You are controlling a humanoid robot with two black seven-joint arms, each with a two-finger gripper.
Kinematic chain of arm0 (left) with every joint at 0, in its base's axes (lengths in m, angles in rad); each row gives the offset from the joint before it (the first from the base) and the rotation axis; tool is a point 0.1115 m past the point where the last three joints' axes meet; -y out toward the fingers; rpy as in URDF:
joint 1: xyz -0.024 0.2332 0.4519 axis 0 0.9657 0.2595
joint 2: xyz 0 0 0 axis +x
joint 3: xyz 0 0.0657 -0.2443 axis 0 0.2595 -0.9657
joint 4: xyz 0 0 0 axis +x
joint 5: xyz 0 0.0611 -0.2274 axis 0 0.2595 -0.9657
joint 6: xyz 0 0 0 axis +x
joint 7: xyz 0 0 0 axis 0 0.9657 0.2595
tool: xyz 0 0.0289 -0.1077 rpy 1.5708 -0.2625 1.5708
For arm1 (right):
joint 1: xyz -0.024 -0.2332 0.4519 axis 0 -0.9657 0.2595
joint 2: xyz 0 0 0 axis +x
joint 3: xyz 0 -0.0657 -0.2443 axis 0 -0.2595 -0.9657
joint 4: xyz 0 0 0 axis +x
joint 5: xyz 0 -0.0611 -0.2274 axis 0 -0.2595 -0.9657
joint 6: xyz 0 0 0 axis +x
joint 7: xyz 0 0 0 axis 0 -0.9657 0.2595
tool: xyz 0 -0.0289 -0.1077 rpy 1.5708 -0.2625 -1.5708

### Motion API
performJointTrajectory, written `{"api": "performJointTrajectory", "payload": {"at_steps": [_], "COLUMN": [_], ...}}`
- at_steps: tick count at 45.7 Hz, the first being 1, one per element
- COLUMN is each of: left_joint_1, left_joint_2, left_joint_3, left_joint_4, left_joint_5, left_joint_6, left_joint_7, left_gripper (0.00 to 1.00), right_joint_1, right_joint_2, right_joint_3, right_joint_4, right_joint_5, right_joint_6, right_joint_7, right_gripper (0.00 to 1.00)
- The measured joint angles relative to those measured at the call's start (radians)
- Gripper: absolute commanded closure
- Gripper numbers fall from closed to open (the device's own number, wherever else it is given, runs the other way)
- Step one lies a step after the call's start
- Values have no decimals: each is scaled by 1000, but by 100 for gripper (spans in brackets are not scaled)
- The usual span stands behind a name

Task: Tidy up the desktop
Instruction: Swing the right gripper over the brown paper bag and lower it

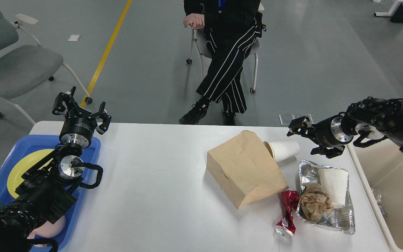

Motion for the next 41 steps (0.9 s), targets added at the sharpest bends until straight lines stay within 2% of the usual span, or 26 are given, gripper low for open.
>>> {"api": "performJointTrajectory", "payload": {"at_steps": [7, 15, 22, 32, 41], "left_joint_1": [0, 0, 0, 0, 0], "left_joint_2": [0, 0, 0, 0, 0], "left_joint_3": [0, 0, 0, 0, 0], "left_joint_4": [0, 0, 0, 0, 0], "left_joint_5": [0, 0, 0, 0, 0], "left_joint_6": [0, 0, 0, 0, 0], "left_joint_7": [0, 0, 0, 0, 0], "left_gripper": [4, 4, 4, 4, 4], "right_joint_1": [81, 251, 414, 651, 758], "right_joint_2": [2, 21, 33, 57, 123], "right_joint_3": [-30, -219, -309, -325, -319], "right_joint_4": [35, 155, 243, 299, 333], "right_joint_5": [-6, -14, -16, -18, -26], "right_joint_6": [123, 144, 175, 317, 368], "right_joint_7": [1, 3, 3, 2, 1], "right_gripper": [0, 0, 0, 0, 0]}}
